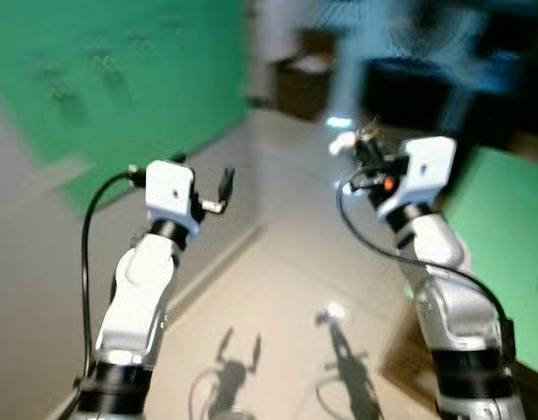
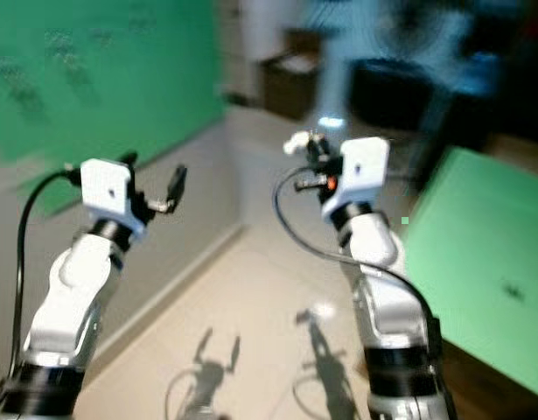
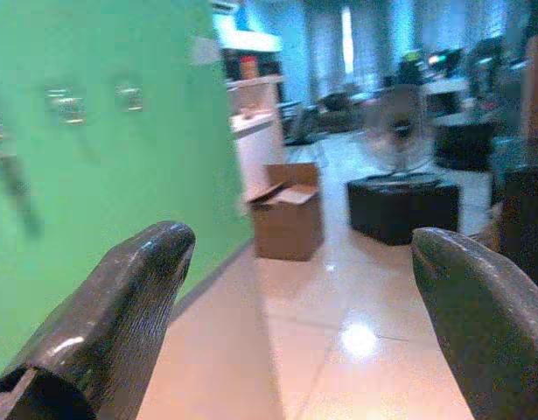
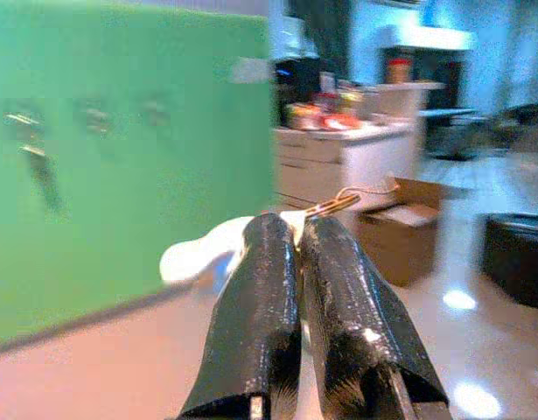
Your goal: Hang keys on a hook
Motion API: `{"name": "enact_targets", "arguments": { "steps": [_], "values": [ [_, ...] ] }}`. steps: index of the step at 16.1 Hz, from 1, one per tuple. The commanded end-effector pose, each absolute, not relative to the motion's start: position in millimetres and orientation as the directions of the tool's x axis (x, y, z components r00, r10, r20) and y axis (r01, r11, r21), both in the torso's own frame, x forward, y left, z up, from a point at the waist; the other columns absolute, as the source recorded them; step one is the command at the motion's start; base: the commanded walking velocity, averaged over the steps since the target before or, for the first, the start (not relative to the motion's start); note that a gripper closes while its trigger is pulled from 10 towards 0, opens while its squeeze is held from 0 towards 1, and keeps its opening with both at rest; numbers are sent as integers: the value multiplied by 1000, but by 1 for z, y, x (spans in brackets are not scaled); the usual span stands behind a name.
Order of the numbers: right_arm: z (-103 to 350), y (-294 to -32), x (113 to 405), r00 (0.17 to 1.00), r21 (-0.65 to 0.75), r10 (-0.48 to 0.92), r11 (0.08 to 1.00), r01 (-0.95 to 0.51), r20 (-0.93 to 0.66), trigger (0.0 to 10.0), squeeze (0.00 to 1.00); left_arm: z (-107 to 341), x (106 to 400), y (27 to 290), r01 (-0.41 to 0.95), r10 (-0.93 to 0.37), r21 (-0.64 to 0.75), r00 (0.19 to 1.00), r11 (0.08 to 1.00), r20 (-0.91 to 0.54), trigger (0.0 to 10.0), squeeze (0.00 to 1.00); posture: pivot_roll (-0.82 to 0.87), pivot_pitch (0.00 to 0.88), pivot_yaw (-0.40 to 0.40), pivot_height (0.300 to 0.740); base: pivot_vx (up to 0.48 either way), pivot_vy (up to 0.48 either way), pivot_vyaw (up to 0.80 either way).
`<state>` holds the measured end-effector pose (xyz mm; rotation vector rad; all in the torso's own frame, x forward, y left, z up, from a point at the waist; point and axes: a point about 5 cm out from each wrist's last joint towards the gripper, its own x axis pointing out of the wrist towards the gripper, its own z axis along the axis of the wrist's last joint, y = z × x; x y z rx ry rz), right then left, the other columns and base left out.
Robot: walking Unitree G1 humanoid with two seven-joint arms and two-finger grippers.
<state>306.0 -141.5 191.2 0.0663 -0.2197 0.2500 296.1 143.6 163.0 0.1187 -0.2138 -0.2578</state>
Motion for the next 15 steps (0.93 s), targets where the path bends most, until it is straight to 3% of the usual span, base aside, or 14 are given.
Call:
{"name": "enact_targets", "arguments": {
  "steps": [1, 2, 10, 15],
  "values": [
    [201, -142, 304, 929, 57, 241, 962, -266, 280, 10000, 0, 167, 294, 139, 269, -298, 155, 931, 951, 211, 10000, 0, -78, 0, 45, 740, 0, 0, 800],
    [206, -144, 303, 918, 161, 243, 939, -304, 312, 10000, 0, 167, 292, 137, 277, -305, 150, 928, 949, 213, 10000, 0, -79, 0, 46, 740, 0, 0, 0],
    [231, -148, 290, 769, 136, 452, 817, -560, 453, 10000, 0, 168, 286, 138, 266, -289, 130, 931, 955, 222, 10000, 0, -74, 0, 22, 740, 0, 0, 0],
    [237, -146, 287, 736, 135, 468, 793, -594, 490, 10000, 0, 170, 284, 136, 268, -294, 136, 927, 954, 232, 10000, 0, -75, 0, 20, 740, 0, 0, 0]
  ]
}}
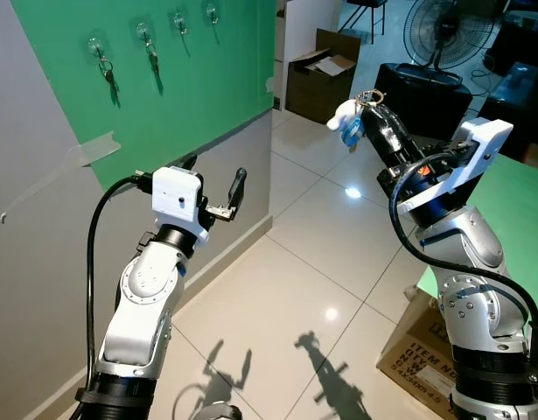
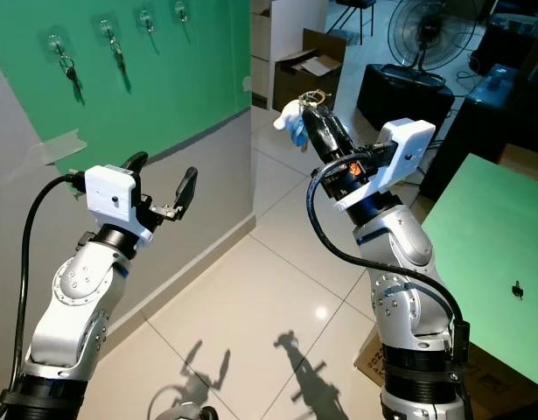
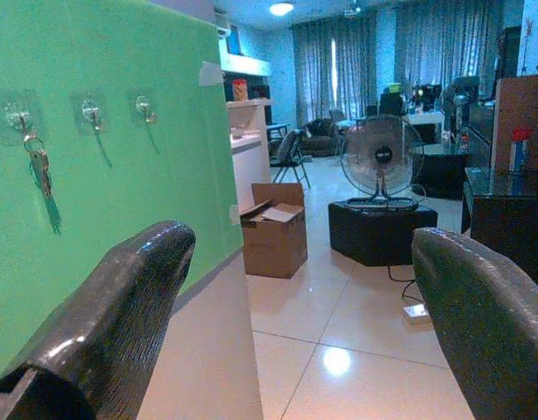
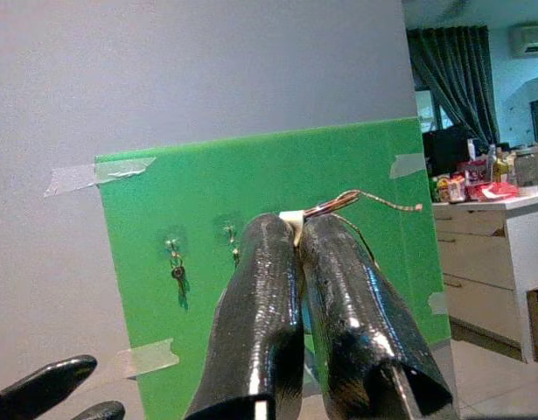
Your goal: Hang keys on a hook
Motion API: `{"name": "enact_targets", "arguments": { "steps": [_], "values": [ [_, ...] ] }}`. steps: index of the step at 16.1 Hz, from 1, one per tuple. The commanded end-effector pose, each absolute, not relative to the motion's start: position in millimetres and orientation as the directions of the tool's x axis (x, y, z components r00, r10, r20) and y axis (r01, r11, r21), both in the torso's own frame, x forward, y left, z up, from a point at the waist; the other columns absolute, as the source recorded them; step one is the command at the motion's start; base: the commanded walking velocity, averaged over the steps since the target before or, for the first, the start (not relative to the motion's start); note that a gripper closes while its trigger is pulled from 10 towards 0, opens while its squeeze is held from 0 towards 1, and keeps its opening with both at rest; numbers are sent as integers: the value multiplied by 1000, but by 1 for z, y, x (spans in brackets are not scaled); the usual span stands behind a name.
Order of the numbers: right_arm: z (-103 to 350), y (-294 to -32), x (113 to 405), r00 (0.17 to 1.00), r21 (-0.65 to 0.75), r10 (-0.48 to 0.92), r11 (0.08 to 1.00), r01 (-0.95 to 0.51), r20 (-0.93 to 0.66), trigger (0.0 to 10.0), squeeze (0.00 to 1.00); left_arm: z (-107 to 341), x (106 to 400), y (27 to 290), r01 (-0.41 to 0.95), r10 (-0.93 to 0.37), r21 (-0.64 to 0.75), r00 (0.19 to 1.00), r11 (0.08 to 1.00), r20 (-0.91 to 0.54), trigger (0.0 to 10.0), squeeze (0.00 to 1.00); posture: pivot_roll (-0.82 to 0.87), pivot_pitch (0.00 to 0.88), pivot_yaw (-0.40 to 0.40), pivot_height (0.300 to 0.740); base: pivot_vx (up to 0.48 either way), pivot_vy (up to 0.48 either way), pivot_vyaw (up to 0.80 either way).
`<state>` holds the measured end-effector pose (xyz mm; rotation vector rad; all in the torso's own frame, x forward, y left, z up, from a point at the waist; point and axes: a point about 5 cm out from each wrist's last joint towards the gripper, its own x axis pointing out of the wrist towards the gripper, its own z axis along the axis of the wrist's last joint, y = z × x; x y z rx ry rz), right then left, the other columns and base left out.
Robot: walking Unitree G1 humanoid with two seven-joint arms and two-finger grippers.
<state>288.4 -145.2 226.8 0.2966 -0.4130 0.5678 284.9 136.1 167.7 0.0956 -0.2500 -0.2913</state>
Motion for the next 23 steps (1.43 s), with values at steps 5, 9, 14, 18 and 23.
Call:
{"name": "enact_targets", "arguments": {
  "steps": [5, 9, 14, 18, 23],
  "values": [
    [203, -166, 302, 920, 132, 241, 947, -292, 310, 10000, 0, 165, 286, 135, 282, -315, 176, 928, 943, 201, 10000, 0, -73, 0, 29, 740, 212, 0, 0],
    [188, -173, 301, 946, 89, 146, 980, -178, 291, 10000, 0, 161, 287, 140, 268, -302, 189, 935, 945, 185, 10000, 0, -71, 0, 31, 740, 367, 0, 0],
    [176, -180, 302, 965, 63, 109, 990, -127, 240, 10000, 0, 162, 290, 137, 269, -303, 189, 935, 944, 185, 10000, 0, -77, 0, 37, 740, 379, 0, 0],
    [164, -180, 300, 977, 45, 95, 993, -106, 192, 10000, 0, 159, 291, 137, 267, -301, 192, 938, 944, 173, 10000, 0, -78, 0, 31, 740, 382, 0, 0],
    [159, -176, 300, 978, 53, 131, 989, -141, 164, 10000, 0, 158, 292, 138, 266, -298, 191, 940, 945, 167, 10000, 0, -76, 0, 33, 740, 382, 0, 0]
  ]
}}
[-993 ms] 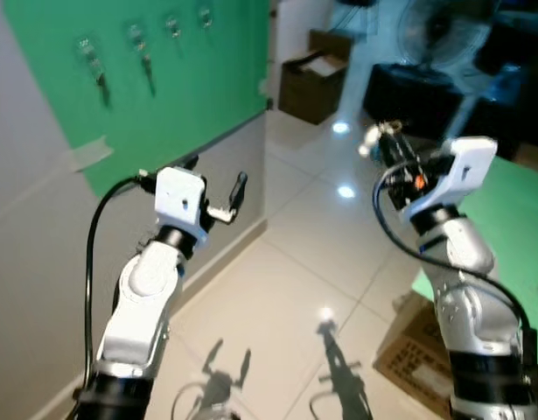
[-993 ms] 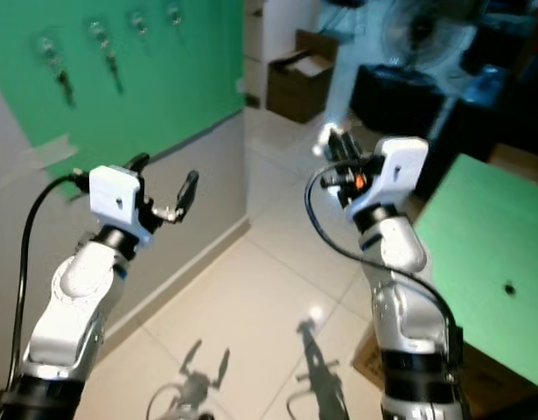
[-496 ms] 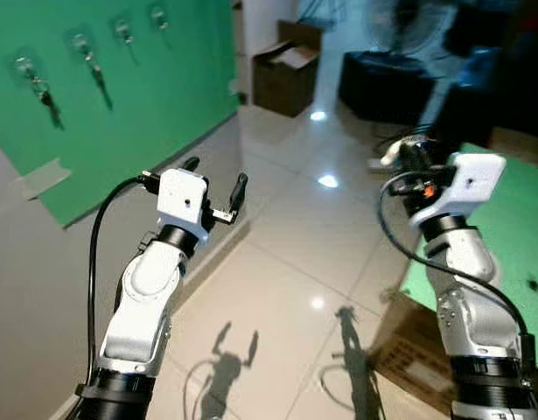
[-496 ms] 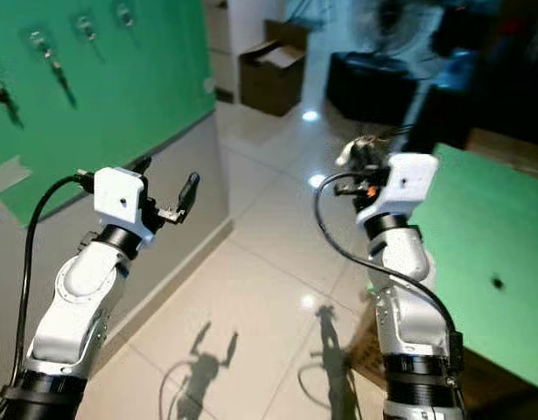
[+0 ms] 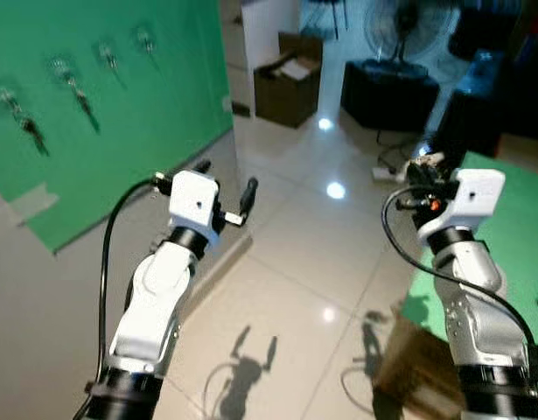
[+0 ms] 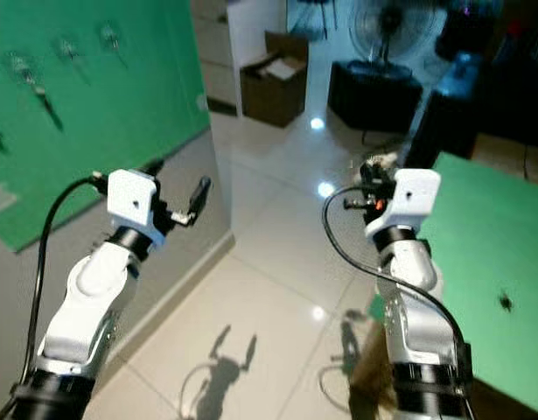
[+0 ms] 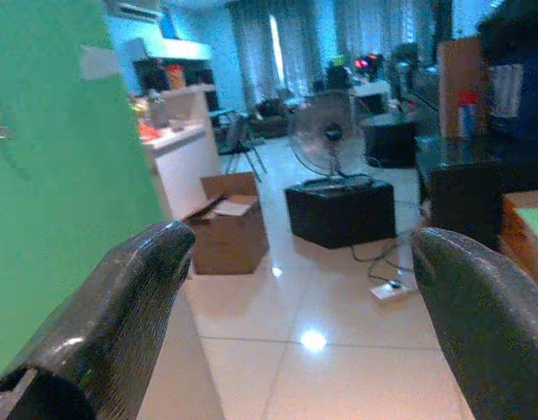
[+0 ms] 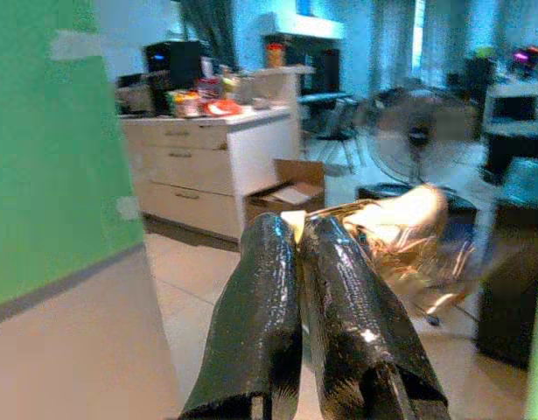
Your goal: Hang keys on a hook
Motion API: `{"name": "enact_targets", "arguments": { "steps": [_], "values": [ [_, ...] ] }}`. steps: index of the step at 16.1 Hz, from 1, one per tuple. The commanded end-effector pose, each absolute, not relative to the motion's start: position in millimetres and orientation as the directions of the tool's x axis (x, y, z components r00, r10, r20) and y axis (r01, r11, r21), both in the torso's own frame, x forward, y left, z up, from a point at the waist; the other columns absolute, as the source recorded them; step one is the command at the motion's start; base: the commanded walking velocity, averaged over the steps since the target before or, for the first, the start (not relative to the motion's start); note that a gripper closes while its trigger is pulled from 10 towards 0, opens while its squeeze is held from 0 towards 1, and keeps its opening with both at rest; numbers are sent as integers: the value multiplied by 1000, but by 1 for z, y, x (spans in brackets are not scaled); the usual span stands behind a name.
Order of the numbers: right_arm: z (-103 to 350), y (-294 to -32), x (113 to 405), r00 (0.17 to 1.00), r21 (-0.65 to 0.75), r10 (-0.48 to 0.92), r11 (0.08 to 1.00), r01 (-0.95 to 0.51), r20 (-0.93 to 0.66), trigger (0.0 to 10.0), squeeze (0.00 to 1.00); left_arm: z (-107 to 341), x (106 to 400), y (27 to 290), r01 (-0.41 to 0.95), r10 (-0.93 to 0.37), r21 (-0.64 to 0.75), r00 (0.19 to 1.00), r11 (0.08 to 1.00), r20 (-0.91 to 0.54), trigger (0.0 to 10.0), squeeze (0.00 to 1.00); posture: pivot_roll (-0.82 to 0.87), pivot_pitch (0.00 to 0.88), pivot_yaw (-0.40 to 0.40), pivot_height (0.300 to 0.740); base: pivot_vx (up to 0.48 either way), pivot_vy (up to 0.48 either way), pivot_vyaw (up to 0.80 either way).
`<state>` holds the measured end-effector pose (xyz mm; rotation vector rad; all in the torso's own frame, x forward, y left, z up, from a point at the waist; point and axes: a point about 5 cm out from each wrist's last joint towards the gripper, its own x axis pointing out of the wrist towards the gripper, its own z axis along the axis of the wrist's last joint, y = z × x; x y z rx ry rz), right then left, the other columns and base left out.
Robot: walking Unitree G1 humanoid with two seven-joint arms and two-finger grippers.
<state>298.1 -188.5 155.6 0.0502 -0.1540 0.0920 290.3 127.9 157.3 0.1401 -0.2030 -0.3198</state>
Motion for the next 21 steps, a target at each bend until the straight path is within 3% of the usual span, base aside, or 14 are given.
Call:
{"name": "enact_targets", "arguments": {
  "steps": [1, 4, 8, 13, 17, 21],
  "values": [
    [155, -170, 300, 973, 17, 179, 983, -183, 142, 10000, 0, 156, 292, 139, 253, -281, 174, 946, 952, 160, 10000, 0, -76, 0, 32, 740, 386, 0, 0],
    [151, -164, 299, 968, -7, 219, 975, -220, 121, 10000, 0, 150, 292, 144, 228, -252, 166, 958, 959, 139, 10000, 0, -72, 0, 24, 740, 390, 0, 0],
    [144, -152, 300, 952, -3, 290, 957, -291, 94, 10000, 0, 128, 283, 171, 51, -65, 160, 994, 986, 84, 10000, 0, -51, 0, -18, 740, 391, 0, 617],
    [135, -143, 302, 932, 41, 354, 933, -357, 73, 10000, 0, 124, 267, 186, -8, -6, 168, 997, 986, 79, 10000, 0, -4, 0, -75, 740, 391, 0, 685],
    [125, -138, 303, 922, 112, 383, 915, -387, 49, 10000, 0, 131, 258, 189, -27, 12, 157, 995, 987, 95, 10000, 0, 40, 0, -104, 740, 387, 0, 0],
    [117, -134, 302, 900, 103, 435, 894, -435, 29, 10000, 0, 136, 252, 185, 10, -23, 124, 995, 992, 100, 10000, 0, 91, 21, -99, 740, 0, 0, 0]
  ]
}}
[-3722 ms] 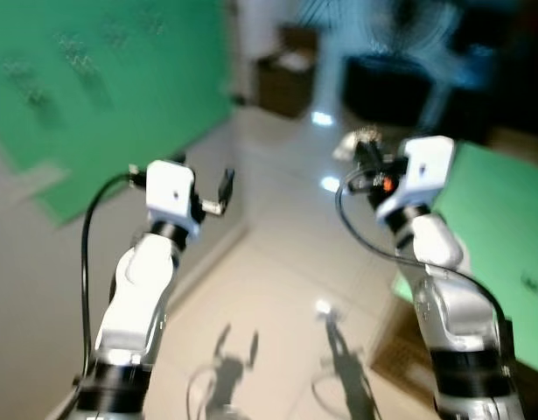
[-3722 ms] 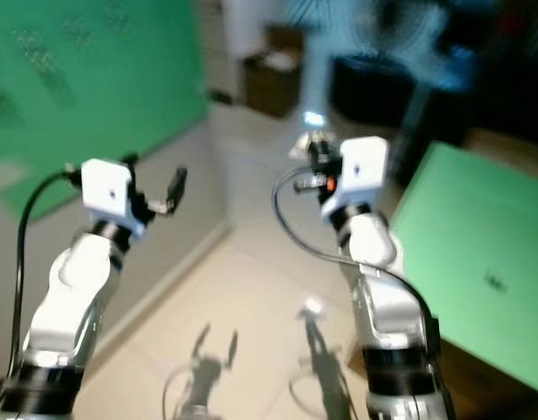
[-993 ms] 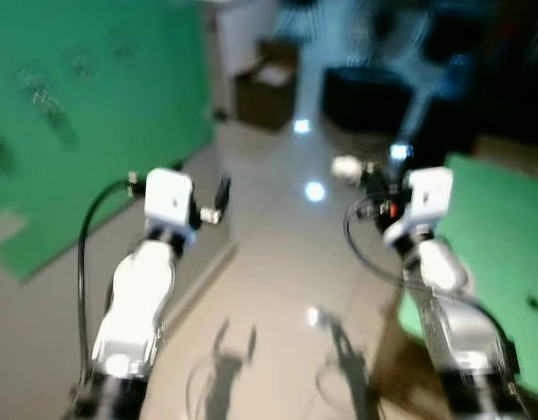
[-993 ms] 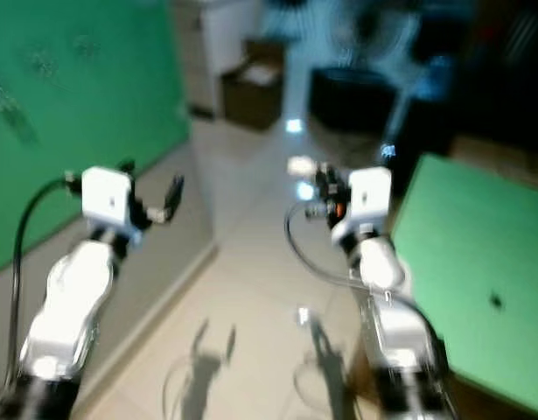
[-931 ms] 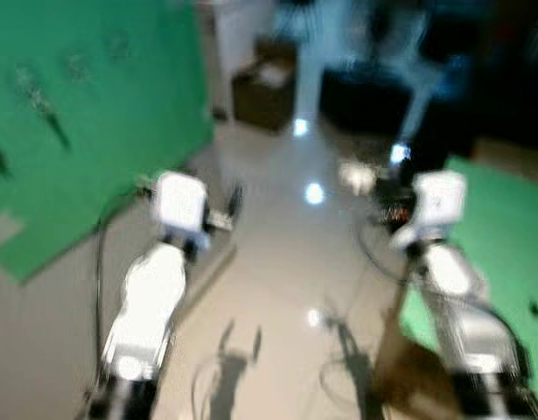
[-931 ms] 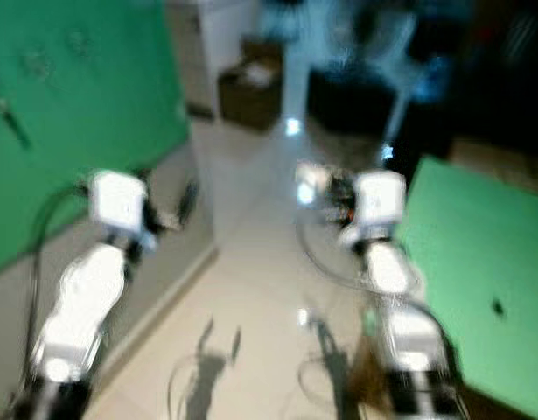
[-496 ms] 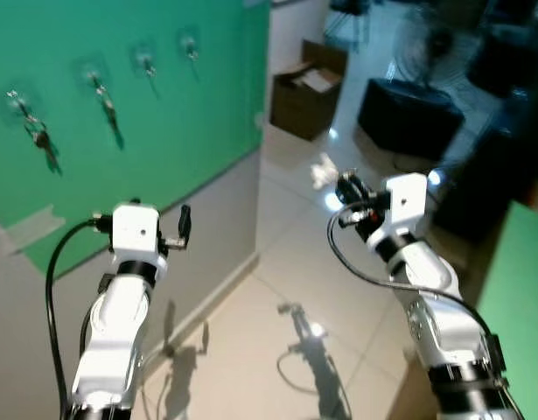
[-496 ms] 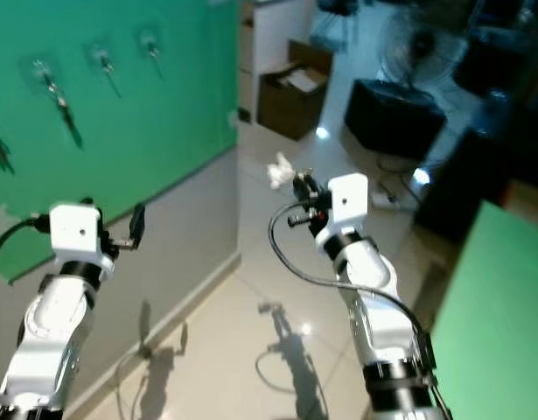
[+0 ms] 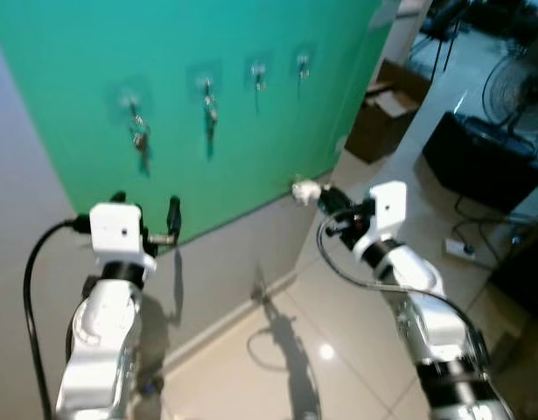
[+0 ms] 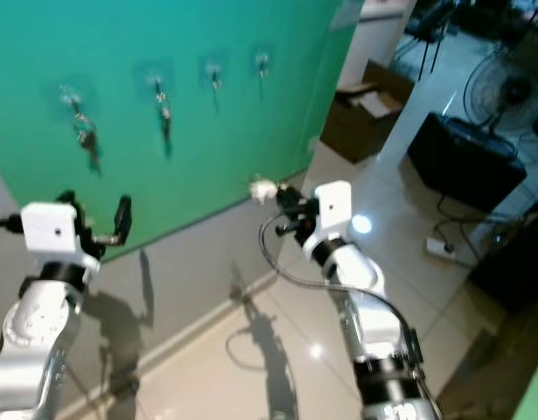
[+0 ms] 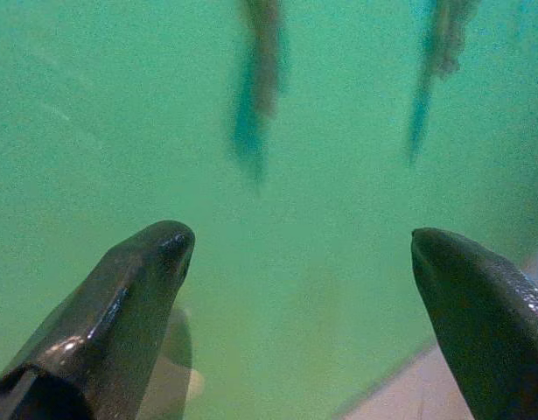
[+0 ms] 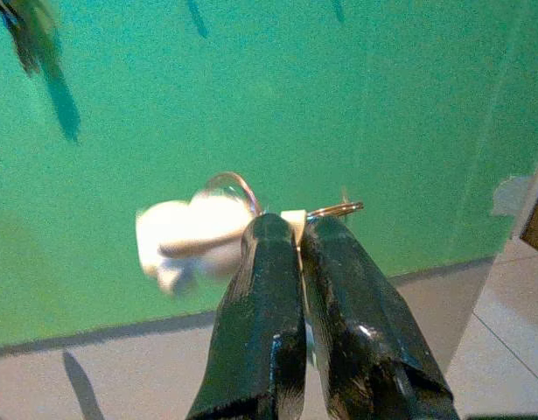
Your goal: Hang keys on a hook
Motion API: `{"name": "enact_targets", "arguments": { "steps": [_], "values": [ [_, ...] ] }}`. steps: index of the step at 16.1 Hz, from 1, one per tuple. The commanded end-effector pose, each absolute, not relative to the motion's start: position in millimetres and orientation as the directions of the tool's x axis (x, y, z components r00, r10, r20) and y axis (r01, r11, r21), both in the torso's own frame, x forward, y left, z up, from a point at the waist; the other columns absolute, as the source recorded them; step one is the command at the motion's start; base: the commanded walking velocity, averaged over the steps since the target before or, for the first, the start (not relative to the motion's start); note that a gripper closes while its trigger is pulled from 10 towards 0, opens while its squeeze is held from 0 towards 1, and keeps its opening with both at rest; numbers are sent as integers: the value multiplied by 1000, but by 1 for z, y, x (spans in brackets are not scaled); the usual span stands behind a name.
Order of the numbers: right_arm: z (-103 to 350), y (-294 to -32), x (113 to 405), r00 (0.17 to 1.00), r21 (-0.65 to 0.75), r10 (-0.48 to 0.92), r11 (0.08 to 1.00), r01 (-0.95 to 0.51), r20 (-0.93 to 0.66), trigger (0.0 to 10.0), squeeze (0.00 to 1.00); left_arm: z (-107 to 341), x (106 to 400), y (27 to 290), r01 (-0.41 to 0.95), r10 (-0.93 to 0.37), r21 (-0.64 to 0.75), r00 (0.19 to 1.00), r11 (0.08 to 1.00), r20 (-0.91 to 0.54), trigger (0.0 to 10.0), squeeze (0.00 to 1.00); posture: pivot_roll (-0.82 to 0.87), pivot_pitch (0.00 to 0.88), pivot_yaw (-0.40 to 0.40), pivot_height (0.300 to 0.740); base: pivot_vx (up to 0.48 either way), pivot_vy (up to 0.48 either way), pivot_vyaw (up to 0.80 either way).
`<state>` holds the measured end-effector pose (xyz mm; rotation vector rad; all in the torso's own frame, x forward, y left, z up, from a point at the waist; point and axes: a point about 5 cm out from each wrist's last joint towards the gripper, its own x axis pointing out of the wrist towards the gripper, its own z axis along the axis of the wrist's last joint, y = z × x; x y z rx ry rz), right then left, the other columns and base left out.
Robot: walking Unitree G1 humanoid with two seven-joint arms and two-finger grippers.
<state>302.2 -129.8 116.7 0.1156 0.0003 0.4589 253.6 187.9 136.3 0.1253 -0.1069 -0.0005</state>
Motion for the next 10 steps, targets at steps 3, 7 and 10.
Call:
{"name": "enact_targets", "arguments": {
  "steps": [3, 7, 10],
  "values": [
    [112, -129, 300, 887, 100, 461, 882, -461, 24, 10000, 0, 140, 250, 189, 4, -18, 153, 996, 988, 91, 10000, 0, 120, 36, -87, 740, 0, -262, 0],
    [108, -121, 296, 878, 114, 478, 871, -478, 26, 10000, 0, 151, 245, 197, -17, 0, 193, 997, 981, 83, 10000, 0, 204, 64, -53, 740, 0, -480, 0],
    [106, -113, 294, 878, 132, 477, 869, -477, 36, 10000, 0, 159, 246, 200, -14, -5, 201, 996, 979, 91, 10000, 0, 206, 73, -51, 740, 0, -480, 133]
  ]
}}
